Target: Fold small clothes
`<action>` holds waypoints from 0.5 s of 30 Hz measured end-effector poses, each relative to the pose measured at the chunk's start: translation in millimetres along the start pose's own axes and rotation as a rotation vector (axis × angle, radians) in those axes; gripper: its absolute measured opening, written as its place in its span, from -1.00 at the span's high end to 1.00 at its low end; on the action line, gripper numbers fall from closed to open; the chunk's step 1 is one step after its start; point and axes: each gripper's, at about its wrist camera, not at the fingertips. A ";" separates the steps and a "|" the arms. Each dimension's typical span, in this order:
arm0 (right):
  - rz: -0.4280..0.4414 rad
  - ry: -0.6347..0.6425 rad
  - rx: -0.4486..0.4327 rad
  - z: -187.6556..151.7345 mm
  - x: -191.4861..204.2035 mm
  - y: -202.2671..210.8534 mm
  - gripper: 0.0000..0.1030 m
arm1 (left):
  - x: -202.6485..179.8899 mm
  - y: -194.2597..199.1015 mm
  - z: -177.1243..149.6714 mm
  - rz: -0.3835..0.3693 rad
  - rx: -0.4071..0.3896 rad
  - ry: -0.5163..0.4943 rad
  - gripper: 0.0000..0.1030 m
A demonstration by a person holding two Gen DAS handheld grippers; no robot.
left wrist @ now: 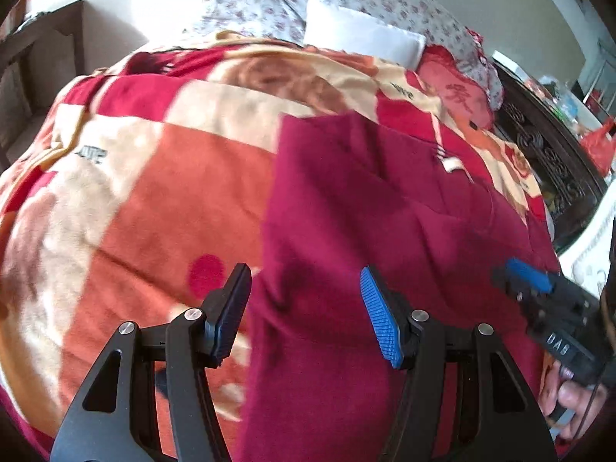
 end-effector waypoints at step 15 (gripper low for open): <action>-0.063 -0.248 -0.056 -24.2 -102.0 49.9 0.15 | -36.2 -5.0 -9.2 0.017 0.046 -0.069 -0.15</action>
Point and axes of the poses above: each gripper's, at about its wrist camera, not at the fingertips, and y roughly against the way its jaws point, x to its left, z to its top, and after that the axes turned 8 degrees about z, right-handed
